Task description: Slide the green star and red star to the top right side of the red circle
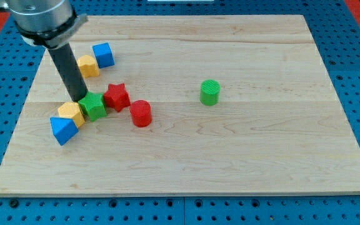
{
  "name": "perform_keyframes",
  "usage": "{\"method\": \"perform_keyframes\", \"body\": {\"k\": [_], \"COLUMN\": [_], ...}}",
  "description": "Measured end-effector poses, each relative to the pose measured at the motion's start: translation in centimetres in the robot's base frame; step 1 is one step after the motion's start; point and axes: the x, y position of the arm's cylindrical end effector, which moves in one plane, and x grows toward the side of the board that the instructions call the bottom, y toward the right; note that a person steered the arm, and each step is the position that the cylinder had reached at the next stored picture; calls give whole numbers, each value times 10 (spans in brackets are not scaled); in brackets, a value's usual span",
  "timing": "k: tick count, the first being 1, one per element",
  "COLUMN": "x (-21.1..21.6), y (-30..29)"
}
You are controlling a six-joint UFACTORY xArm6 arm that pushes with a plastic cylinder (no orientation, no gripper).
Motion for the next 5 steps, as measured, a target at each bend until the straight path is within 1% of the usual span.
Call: {"method": "perform_keyframes", "body": {"k": [2,3,4,5], "x": [9,26,46,52], "y": [15,-1,-2,16]}}
